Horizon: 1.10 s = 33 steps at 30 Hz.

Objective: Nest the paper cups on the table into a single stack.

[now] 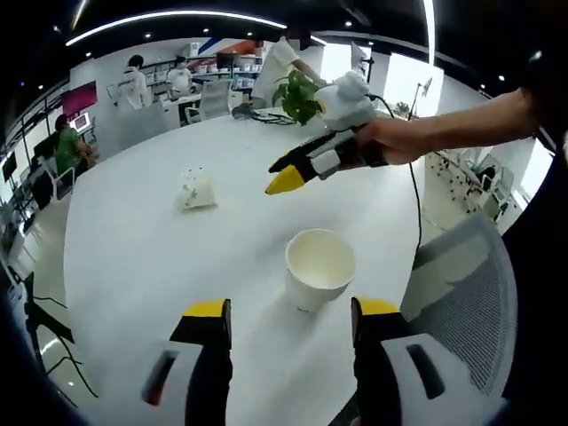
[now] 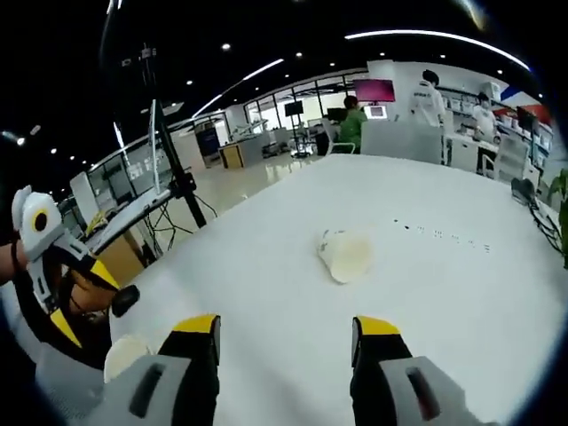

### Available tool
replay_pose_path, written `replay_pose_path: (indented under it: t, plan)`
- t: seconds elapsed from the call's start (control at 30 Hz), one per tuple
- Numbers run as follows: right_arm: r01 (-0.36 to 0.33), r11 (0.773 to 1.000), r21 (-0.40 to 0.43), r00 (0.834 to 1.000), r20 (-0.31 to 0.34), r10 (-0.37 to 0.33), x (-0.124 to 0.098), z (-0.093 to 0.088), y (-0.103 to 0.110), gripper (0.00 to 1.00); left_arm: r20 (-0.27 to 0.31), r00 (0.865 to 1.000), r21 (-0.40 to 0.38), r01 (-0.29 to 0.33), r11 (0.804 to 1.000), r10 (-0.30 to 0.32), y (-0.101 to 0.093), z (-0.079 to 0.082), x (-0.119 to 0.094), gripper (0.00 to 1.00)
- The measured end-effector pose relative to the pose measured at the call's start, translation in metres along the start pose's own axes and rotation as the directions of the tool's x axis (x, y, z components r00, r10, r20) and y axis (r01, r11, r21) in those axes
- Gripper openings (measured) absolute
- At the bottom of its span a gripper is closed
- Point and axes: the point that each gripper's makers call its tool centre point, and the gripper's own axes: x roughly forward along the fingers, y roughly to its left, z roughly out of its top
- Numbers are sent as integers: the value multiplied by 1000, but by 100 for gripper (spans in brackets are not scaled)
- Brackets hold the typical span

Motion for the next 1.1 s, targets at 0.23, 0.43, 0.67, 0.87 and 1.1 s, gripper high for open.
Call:
replay_pose_path:
  t: [0.23,0.43,0.67,0.87,1.1]
  plan:
    - [3,998,56,1000,16,-4,18,14,-13,58,-7,1000,-20,-4,1000,4,1,-8,-4,53]
    - [-3,994,107,999,32,0,35,25,-17,58,-2,1000,-32,-4,999,4,3,-11,-4,53]
    - [2,984,178,999,49,-11,56,28,-23,57,-18,1000,-38,0,999,-1,0,-18,-2,52]
    - [-2,977,212,999,44,-7,75,32,-21,57,-27,1000,-44,-2,999,1,0,-24,-4,52]
    - [-5,974,226,1000,30,-1,104,38,-28,58,-34,999,-64,0,998,-2,1,-31,-5,51]
